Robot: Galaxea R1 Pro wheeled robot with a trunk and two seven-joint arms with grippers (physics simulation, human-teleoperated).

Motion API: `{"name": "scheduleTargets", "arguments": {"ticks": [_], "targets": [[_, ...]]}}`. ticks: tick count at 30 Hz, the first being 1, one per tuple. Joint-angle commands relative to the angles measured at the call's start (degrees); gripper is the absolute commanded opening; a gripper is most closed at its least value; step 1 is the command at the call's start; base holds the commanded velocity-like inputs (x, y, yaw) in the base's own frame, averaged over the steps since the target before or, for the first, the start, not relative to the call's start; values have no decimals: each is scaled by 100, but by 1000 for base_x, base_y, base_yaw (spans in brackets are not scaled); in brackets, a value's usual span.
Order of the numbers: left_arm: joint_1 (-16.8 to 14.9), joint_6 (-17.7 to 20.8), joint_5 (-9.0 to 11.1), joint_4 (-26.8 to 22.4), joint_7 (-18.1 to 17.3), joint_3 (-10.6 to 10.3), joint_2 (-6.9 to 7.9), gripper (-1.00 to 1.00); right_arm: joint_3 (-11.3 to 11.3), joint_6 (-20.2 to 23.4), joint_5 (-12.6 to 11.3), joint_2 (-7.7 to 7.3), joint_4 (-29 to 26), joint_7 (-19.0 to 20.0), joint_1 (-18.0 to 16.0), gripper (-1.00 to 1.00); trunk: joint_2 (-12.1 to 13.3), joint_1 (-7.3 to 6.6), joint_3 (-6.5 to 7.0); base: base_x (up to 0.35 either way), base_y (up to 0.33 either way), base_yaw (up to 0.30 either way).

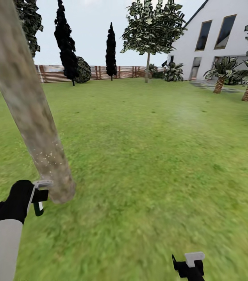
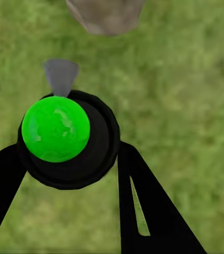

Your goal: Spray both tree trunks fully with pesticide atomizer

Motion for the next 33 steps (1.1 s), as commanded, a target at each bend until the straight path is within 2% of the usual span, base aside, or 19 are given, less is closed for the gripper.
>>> {"name": "scheduleTargets", "arguments": {"ticks": [1, 5, 18, 21, 24, 29, 33], "targets": [[-6, 16, -60, -5, -56, 8, -8, -100, -26, -16, 62, 0, 6, -35, -3, 100, -2, 2, -5, 263, -173, 250], [-6, 16, -60, -4, -49, 6, -43, -100, -27, -16, 62, 0, 6, -35, -3, 100, -2, 2, -5, 271, -168, 189], [-6, 7, -59, -9, -56, 6, -20, -100, -27, -15, 62, -9, 6, -35, 1, 100, -2, 2, -5, 152, -237, 4], [143, -18, -62, -3, -57, 7, 8, -100, -27, -16, 62, -4, 6, -35, 0, 100, -2, 2, -5, 88, -270, 6], [184, -38, -61, -22, -57, 13, 30, -100, -22, -16, 62, 6, 6, -35, 1, 100, -2, 2, -5, 95, -270, 188], [187, -38, -68, -5, -45, -25, -31, -100, -24, -16, 62, 7, 6, -35, 1, 100, -2, 2, -5, 119, -270, 272], [188, -43, -61, -5, 125, 1, -36, -100, -26, -16, 62, 8, 6, -35, 1, 100, -2, 2, -5, 142, -270, 277]]}}
